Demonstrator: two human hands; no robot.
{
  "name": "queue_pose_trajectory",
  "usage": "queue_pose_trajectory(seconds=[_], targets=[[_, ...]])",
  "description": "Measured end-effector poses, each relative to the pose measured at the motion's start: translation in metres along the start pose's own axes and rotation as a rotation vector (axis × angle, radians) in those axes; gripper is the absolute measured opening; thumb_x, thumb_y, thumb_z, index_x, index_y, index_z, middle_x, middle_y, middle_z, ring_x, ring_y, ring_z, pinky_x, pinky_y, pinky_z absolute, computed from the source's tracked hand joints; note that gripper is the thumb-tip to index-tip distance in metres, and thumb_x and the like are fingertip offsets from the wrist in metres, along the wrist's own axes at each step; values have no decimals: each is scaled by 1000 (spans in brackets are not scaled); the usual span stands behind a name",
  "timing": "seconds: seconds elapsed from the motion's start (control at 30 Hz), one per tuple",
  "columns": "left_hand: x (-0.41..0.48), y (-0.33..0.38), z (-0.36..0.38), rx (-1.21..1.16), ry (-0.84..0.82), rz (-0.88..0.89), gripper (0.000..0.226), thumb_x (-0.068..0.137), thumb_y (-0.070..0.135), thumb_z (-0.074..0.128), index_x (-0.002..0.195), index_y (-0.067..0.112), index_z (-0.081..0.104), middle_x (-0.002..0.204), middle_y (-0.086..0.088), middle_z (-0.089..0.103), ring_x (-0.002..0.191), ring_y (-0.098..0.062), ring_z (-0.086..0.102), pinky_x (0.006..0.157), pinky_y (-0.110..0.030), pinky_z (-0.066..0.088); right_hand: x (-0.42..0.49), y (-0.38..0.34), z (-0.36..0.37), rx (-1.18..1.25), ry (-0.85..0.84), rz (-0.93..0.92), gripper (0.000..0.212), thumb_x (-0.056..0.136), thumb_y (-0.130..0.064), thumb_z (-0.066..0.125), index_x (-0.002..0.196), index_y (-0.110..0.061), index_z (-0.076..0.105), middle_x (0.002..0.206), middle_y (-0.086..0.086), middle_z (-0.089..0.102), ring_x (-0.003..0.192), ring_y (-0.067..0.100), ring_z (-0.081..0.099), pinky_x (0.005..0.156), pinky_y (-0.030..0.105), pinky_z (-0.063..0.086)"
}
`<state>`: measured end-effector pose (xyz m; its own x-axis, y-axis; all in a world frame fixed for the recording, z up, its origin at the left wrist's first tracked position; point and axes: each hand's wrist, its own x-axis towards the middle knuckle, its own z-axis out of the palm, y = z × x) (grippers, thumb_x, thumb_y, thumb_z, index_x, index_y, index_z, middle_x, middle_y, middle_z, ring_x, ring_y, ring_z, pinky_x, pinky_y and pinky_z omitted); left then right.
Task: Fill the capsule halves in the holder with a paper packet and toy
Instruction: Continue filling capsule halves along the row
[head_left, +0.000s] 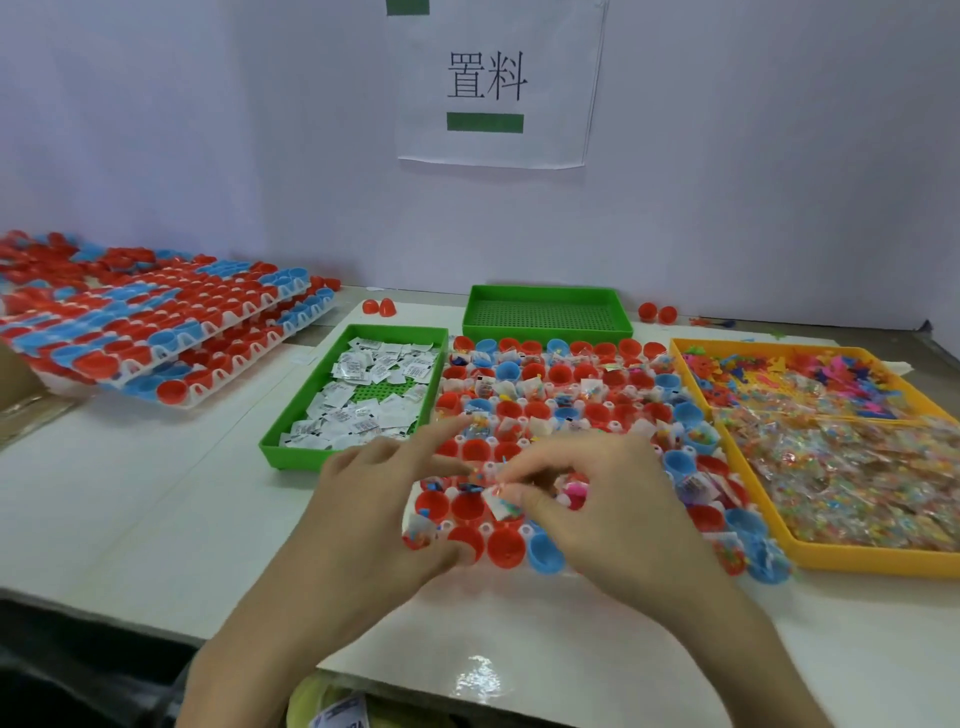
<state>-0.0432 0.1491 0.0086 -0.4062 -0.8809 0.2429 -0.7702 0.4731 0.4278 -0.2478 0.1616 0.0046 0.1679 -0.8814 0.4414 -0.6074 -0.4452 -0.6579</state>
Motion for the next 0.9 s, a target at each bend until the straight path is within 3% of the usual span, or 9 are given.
queue_pose_trajectory(seconds=[0.1,0.17,0.3,0.4,0.53,0.7,0.83,0.9], targets=[[5,-14,6,41,-107,28,102,73,50,80,131,77,2,100,60,46,121,21,32,112,-18,6,-1,3,14,-55,-89,-63,9,86,-18,76,89,-26,79,83,-17,72,84,-2,64,77,11,49],[8,-19,12,30,-119,40,105,73,47,81,128,81,-2,94,59,47,122,21,35,115,-21,5,2,3,21,-61,-130,-81,9,88,-19,74,91,-26,78,85,-17,71,84,-2,63,77,12,50],[13,-24,22,10,-110,44,98,75,43,82,131,75,8,100,40,62,123,15,42,118,-27,7,6,5,32,-76,-193,-84,14,87,-12,67,90,-25,71,77,-12,67,76,4,62,66,22,51],[14,-28,25,-5,-92,39,94,74,43,81,132,74,13,90,43,60,120,17,44,115,-24,7,7,5,37,-66,-212,-69,21,86,-11,65,98,-28,62,71,-9,64,69,9,61,60,25,50],[15,-31,27,-16,-97,31,99,73,42,82,126,79,8,87,42,61,119,19,43,113,-21,6,9,3,39,-76,-253,-47,35,88,-13,65,114,-35,55,73,-11,67,68,7,64,64,27,56],[15,-33,28,-30,-98,27,97,75,40,83,125,78,9,90,42,61,122,18,43,113,-19,6,10,0,38,-121,-295,-67,35,90,-16,68,116,-33,54,79,-15,64,73,5,63,70,22,55],[16,-33,29,-33,-93,27,94,74,35,84,128,72,16,92,45,59,121,15,48,115,-23,8,11,-3,35,-195,-319,-147,30,91,-16,66,114,-30,53,89,-13,64,79,1,52,77,12,37],[16,-33,30,-33,-85,21,95,73,35,84,127,72,16,95,42,62,120,14,50,115,-23,9,11,-6,35,-245,-324,-187,30,92,-16,64,118,-28,52,97,-10,66,83,5,51,85,19,36]])
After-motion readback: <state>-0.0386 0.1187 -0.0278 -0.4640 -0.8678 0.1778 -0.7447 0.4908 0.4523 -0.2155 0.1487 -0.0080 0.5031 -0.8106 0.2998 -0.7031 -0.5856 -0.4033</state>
